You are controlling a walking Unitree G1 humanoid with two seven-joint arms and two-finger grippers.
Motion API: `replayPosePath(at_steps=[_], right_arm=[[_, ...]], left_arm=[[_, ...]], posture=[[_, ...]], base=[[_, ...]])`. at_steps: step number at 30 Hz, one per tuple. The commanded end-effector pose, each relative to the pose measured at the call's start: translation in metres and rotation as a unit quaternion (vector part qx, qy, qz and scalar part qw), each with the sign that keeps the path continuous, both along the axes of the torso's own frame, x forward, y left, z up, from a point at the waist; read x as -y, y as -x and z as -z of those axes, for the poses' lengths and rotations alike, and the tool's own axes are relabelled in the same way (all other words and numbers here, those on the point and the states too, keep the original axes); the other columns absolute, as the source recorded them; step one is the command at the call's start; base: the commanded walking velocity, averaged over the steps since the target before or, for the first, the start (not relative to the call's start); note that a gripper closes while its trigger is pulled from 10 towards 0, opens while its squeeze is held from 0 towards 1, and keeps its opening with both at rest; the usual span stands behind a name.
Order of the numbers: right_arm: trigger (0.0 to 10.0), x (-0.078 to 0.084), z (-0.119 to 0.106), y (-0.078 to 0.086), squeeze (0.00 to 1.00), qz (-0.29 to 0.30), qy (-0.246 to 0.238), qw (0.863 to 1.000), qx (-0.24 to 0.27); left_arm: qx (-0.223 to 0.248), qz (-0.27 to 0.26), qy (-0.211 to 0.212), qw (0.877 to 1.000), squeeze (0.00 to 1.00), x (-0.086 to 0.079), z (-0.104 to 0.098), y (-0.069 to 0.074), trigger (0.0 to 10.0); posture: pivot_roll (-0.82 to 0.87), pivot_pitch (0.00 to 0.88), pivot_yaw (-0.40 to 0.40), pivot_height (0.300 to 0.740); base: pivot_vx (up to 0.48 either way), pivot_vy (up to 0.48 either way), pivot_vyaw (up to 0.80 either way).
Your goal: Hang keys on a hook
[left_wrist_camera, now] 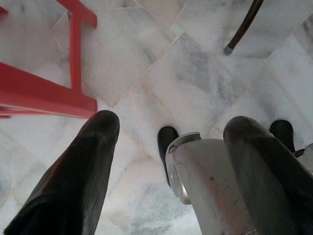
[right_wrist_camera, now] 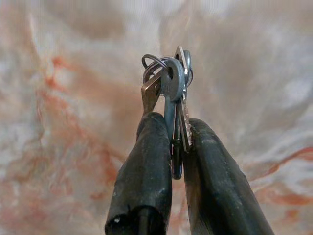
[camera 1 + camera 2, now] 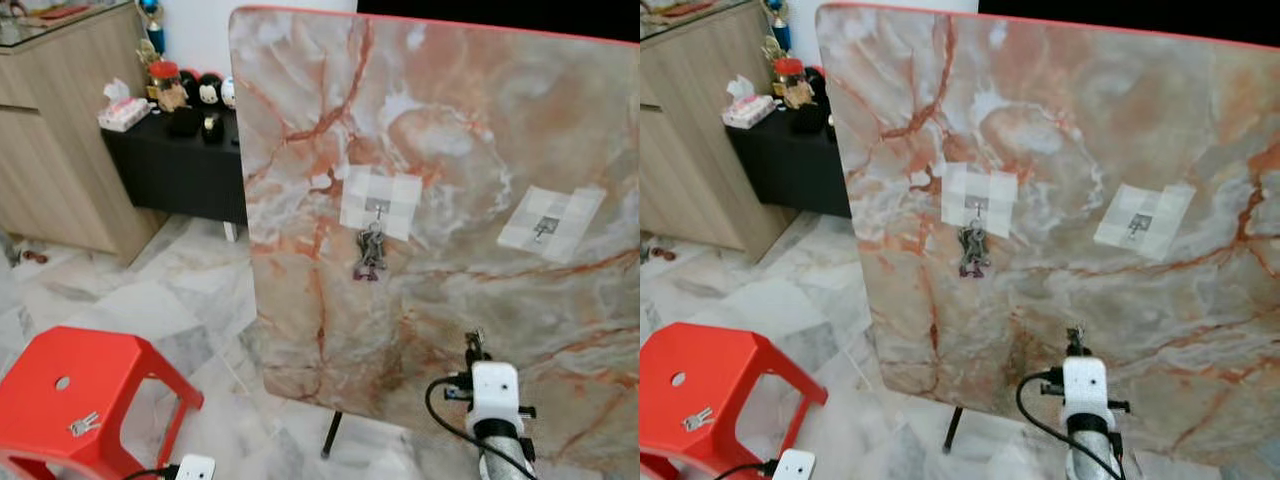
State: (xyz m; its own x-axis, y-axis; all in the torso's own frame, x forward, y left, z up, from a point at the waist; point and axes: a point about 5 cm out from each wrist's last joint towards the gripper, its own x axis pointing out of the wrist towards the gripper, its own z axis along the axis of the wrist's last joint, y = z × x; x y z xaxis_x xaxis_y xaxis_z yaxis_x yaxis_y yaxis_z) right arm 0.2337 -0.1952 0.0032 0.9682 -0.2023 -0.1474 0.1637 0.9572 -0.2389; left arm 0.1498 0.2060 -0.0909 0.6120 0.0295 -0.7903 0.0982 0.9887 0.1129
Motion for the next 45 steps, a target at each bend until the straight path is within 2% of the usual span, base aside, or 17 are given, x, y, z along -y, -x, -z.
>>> replayPosePath(at_steps=[1, 5, 11, 18, 24, 32, 40, 45], right_arm=[[10.0, 0.002, -0.02, -0.014, 0.0, 0.004, 0.007, 0.999, 0.036], [10.0, -0.002, -0.041, -0.026, 0.0, -0.006, 0.006, 0.997, 0.07], [10.0, -0.003, -0.058, -0.033, 0.0, -0.006, 0.0, 0.996, 0.09], [10.0, -0.003, -0.062, -0.034, 0.0, -0.002, -0.007, 0.996, 0.091], [10.0, 0.006, -0.074, -0.038, 0.0, 0.026, -0.021, 0.994, 0.105], [10.0, 0.012, -0.08, -0.037, 0.0, 0.045, -0.026, 0.992, 0.115], [10.0, 0.011, -0.074, -0.019, 0.0, 0.037, -0.024, 0.994, 0.099], [10.0, 0.014, -0.089, -0.025, 0.0, 0.042, -0.024, 0.991, 0.126]], left_arm=[[-0.002, 0.01, -0.003, 1.0, 0.0, 0.001, 0.001, 0.001, 10.0], [0.0, 0.012, -0.003, 1.0, 0.0, 0.001, 0.0, 0.0, 10.0], [0.004, 0.016, -0.004, 1.0, 0.0, 0.001, -0.001, -0.002, 10.0], [0.013, 0.019, -0.001, 1.0, 0.0, 0.004, -0.002, -0.006, 10.0], [0.015, 0.017, 0.0, 1.0, 0.0, 0.004, -0.003, -0.007, 10.0], [0.013, 0.015, 0.002, 1.0, 0.0, 0.004, -0.002, -0.004, 10.0], [0.009, 0.013, 0.0, 1.0, 0.0, 0.003, -0.001, -0.001, 10.0], [0.003, 0.012, -0.003, 1.0, 0.0, 0.001, 0.0, 0.0, 10.0]], posture=[[0.05, 0.0, -0.062, 0.74], [0.05, 0.0, -0.062, 0.74], [0.05, 0.0, -0.062, 0.74], [0.05, 0.0, -0.063, 0.74], [0.05, 0.0, -0.064, 0.74], [0.05, 0.0, -0.063, 0.74], [0.05, 0.0, -0.064, 0.74], [0.04, 0.0, -0.061, 0.74]], base=[[0.0, 0.0, 0.0], [0.0, 0.0, 0.0], [0.0, 0.0, 0.0], [0.0, 0.0, 0.0], [0.0, 0.0, 0.0], [0.0, 0.0, 0.0], [0.0, 0.0, 0.0], [0.0, 0.0, 0.0]])
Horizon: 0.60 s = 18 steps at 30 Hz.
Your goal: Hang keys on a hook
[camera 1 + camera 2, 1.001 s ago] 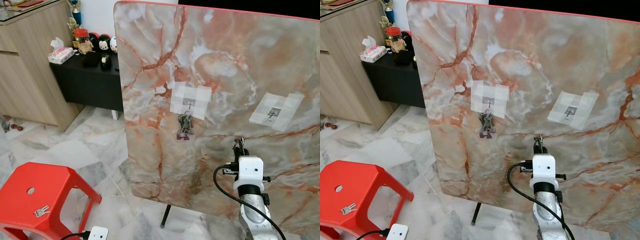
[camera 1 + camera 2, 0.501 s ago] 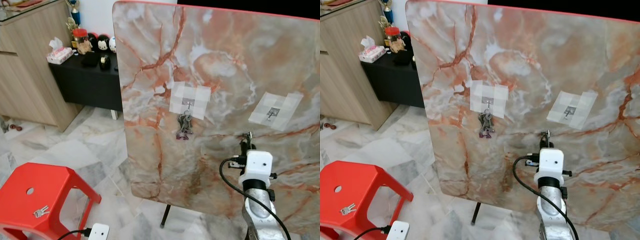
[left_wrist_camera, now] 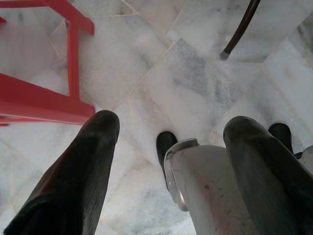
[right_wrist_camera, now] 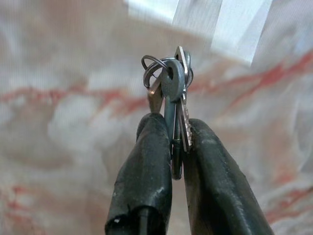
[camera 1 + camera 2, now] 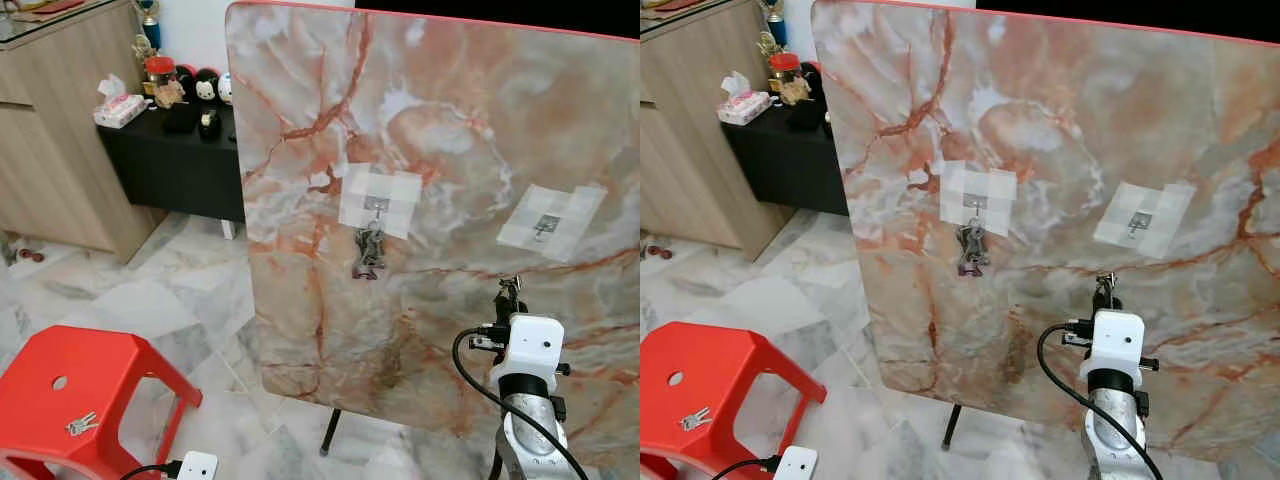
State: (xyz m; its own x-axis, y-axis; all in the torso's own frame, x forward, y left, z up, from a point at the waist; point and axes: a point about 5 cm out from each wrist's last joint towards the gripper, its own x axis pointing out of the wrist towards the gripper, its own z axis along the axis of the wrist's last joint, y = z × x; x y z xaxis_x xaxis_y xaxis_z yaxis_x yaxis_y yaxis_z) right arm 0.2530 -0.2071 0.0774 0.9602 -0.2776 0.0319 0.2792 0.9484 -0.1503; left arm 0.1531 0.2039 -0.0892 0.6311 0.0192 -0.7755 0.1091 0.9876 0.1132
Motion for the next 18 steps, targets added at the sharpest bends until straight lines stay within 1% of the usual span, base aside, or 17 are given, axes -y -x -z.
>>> replayPosePath(at_steps=[1, 3, 8, 18], right_arm=[[10.0, 0.002, -0.015, -0.006, 0.0, 0.002, 0.0, 1.0, 0.027], [10.0, 0.0, -0.022, -0.012, 0.0, -0.005, -0.002, 0.999, 0.04], [10.0, -0.005, -0.032, -0.018, 0.0, -0.015, -0.002, 0.998, 0.053], [10.0, -0.006, -0.037, -0.018, 0.0, -0.013, -0.006, 0.998, 0.059]], left_arm=[[-0.009, 0.005, -0.004, 1.0, 0.0, -0.002, 0.001, 0.004, 10.0], [-0.01, 0.005, -0.004, 1.0, 0.0, -0.001, 0.002, 0.004, 10.0], [-0.011, 0.005, -0.004, 1.0, 0.0, -0.001, 0.002, 0.004, 10.0], [-0.015, 0.006, -0.006, 1.0, 0.0, -0.001, 0.003, 0.006, 10.0]], posture=[[0.04, 0.0, -0.061, 0.74], [0.04, 0.0, -0.061, 0.74], [0.04, 0.0, -0.062, 0.74], [0.05, 0.0, -0.062, 0.74]], base=[[0.0, 0.0, 0.0], [0.0, 0.0, 0.0], [0.0, 0.0, 0.0], [0.0, 0.0, 0.0]])
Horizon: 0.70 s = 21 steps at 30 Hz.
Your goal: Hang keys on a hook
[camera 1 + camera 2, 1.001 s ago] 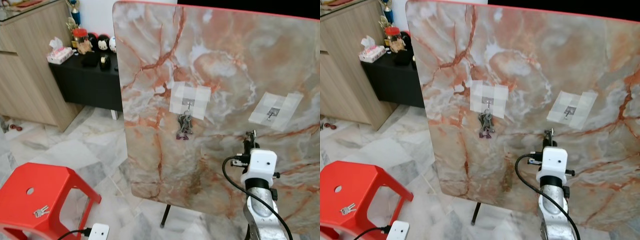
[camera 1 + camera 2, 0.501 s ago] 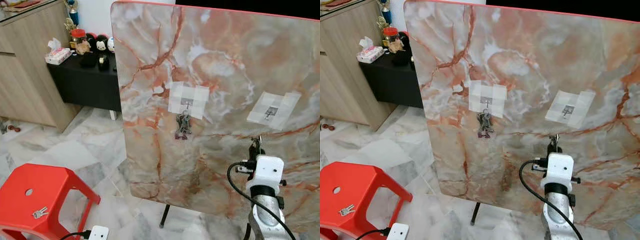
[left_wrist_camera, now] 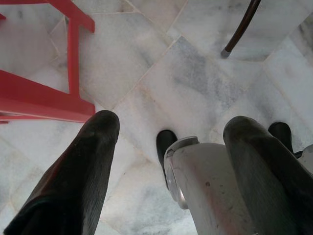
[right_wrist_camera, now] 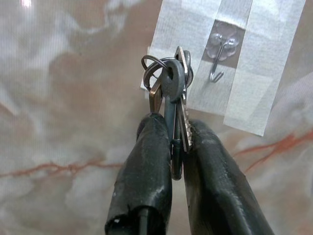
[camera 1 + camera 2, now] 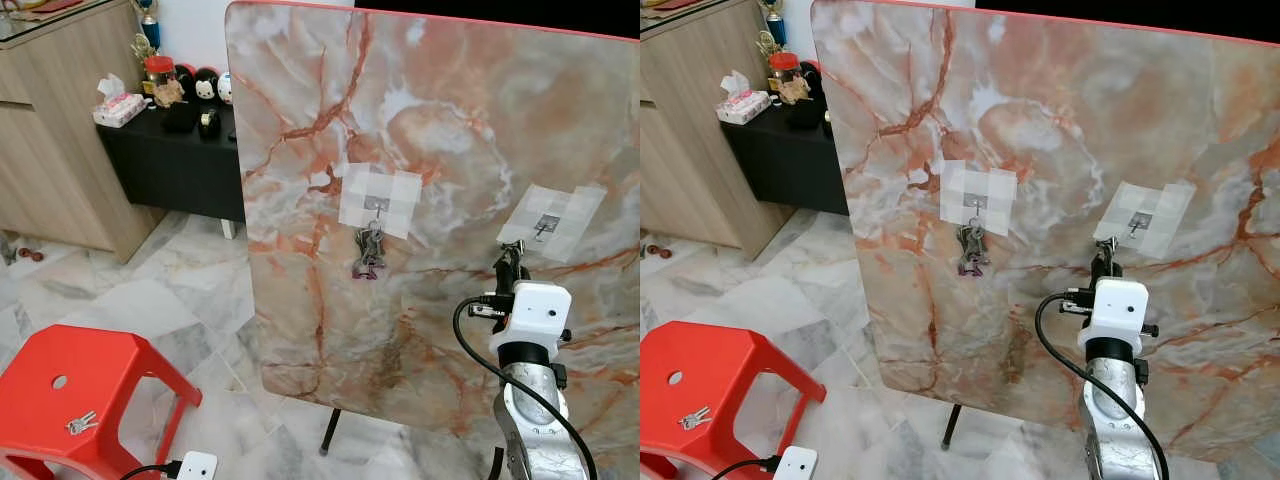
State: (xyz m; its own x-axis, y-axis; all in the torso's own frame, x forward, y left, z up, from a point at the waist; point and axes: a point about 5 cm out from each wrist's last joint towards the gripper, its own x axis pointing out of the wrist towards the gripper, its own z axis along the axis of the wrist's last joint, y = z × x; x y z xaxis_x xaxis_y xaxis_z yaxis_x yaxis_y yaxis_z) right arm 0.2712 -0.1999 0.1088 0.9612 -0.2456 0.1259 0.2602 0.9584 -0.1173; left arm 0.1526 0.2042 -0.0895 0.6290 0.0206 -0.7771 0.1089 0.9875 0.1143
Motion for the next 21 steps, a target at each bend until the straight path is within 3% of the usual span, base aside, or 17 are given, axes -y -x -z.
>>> replayPosePath(at_steps=[1, 21], right_arm=[[10.0, 0.001, -0.006, 0.0, 0.0, 0.006, -0.003, 1.0, 0.009], [10.0, 0.015, -0.011, 0.0, 0.0, 0.045, -0.032, 0.998, 0.004]], left_arm=[[-0.014, 0.006, -0.005, 1.0, 0.0, -0.001, 0.003, 0.005, 10.0], [-0.013, 0.006, -0.005, 1.0, 0.0, 0.0, 0.003, 0.005, 10.0]], posture=[[0.05, 0.0, -0.061, 0.74], [0.05, 0.0, -0.061, 0.74]], base=[[0.0, 0.0, 0.0], [0.0, 0.0, 0.0]])
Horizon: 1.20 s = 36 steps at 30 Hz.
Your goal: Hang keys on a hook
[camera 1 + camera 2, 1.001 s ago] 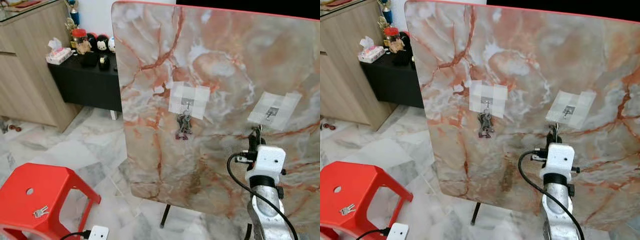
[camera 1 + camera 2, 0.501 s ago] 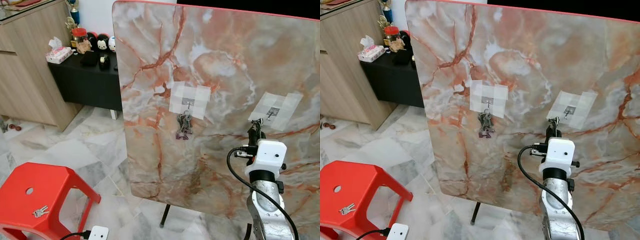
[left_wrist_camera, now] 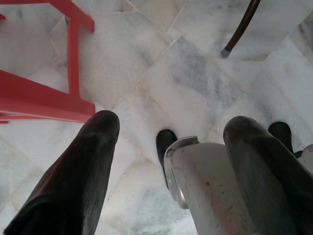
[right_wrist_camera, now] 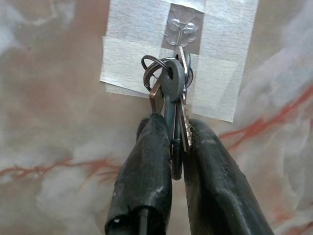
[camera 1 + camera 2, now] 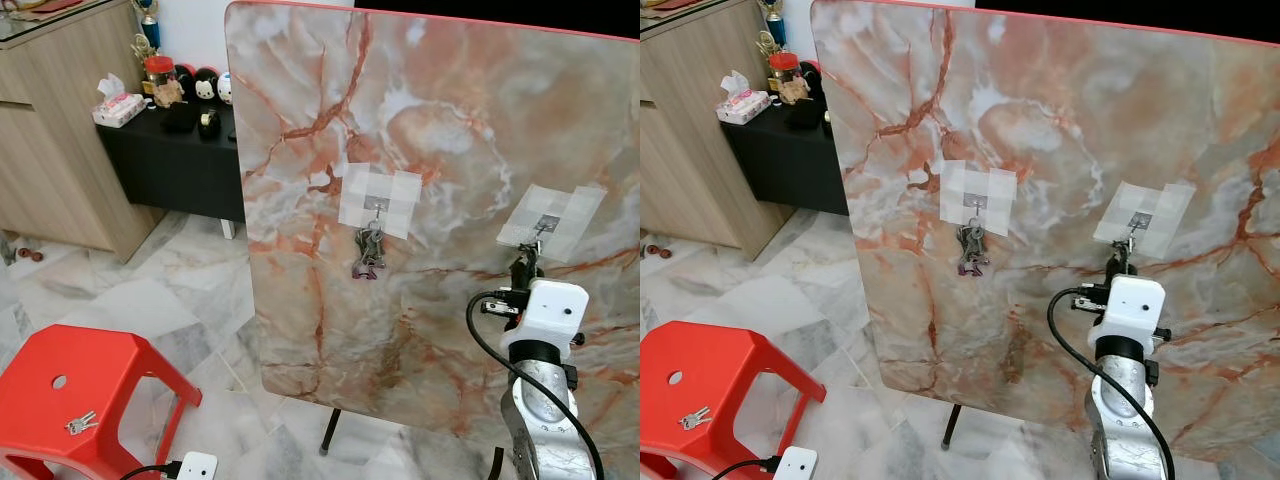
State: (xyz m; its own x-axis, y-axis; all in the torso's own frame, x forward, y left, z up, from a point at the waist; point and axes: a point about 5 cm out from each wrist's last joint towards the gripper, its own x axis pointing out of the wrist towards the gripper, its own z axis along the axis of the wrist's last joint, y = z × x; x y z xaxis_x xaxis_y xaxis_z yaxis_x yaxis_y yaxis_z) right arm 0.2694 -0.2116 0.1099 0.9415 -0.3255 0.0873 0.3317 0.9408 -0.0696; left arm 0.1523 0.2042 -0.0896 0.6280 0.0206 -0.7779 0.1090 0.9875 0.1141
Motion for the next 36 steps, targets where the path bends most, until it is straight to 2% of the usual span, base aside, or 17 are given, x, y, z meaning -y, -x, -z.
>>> replayPosePath(at_steps=[1, 14, 29, 36], right_arm=[[10.0, 0.003, -0.01, -0.002, 0.0, 0.005, -0.004, 1.0, 0.016], [10.0, -0.008, -0.012, -0.006, 0.0, -0.03, -0.016, 0.999, 0.018], [10.0, -0.008, -0.022, -0.01, 0.0, -0.039, -0.013, 0.998, 0.038], [10.0, -0.003, -0.028, -0.009, 0.0, -0.025, -0.01, 0.998, 0.049]], left_arm=[[-0.013, 0.006, -0.005, 1.0, 0.0, 0.0, 0.002, 0.005, 10.0], [-0.016, 0.005, -0.007, 1.0, 0.0, -0.001, 0.003, 0.007, 10.0], [-0.022, 0.003, -0.008, 1.0, 0.0, -0.004, 0.004, 0.01, 10.0], [-0.025, 0.003, -0.008, 1.0, 0.0, -0.004, 0.004, 0.011, 10.0]], posture=[[0.05, 0.0, -0.061, 0.74], [0.05, 0.0, -0.059, 0.74], [0.05, 0.0, -0.059, 0.74], [0.05, 0.0, -0.059, 0.74]], base=[[0.0, 0.0, 0.0], [0.0, 0.0, 0.0], [0.0, 0.0, 0.0], [0.0, 0.0, 0.0]])
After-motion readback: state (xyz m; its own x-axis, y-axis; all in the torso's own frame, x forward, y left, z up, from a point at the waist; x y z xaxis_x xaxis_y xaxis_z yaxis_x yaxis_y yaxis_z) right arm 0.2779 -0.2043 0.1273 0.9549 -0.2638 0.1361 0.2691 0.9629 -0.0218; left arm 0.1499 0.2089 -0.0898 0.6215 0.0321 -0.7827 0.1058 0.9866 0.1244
